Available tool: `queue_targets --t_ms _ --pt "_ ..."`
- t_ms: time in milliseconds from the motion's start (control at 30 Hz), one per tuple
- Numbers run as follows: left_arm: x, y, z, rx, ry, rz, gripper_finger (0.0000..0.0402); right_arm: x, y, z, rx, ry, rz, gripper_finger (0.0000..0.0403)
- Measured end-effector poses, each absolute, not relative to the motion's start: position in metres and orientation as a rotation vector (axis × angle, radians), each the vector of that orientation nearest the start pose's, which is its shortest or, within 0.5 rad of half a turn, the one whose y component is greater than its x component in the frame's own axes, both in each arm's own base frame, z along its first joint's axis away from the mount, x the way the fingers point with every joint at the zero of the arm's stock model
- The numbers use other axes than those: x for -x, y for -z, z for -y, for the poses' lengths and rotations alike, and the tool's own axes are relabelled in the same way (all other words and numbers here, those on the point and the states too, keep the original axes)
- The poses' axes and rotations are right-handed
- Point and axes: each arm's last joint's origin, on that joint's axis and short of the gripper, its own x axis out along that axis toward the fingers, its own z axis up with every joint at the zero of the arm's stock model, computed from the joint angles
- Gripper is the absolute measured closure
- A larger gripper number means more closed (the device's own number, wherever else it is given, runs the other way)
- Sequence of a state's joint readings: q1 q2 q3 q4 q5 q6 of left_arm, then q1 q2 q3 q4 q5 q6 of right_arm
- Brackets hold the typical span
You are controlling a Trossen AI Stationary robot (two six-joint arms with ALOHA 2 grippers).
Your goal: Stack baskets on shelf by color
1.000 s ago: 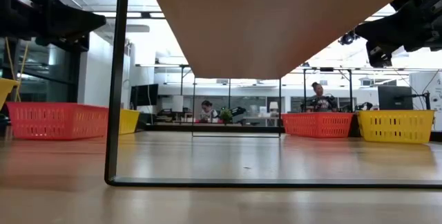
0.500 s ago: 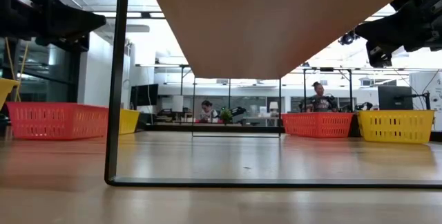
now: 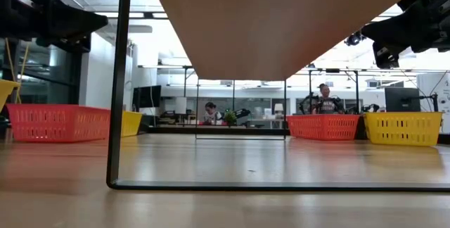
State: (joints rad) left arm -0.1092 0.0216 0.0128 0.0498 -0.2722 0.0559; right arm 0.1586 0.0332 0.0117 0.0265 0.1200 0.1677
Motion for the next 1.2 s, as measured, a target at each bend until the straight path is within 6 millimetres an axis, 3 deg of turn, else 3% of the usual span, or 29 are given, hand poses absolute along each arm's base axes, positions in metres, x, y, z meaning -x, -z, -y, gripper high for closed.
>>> queue_targets --t_ms 967,1033,1200 --pt "-0.097 -0.172 0.003 -0.043 -0.165 0.052 0.0401 -0.098 -0.168 -0.012 -0.168 -0.039 0.002 0.0403" --pt "-0.097 -0.177 0.003 0.017 -0.153 0.099 0.0402 -0.098 -0.168 -0.012 -0.168 -0.039 0.002 0.0403" --pt "-0.091 -0.202 0.003 0.381 -0.075 0.391 0.0402 -0.098 -0.167 -0.012 -0.168 -0.039 0.002 0.0403"
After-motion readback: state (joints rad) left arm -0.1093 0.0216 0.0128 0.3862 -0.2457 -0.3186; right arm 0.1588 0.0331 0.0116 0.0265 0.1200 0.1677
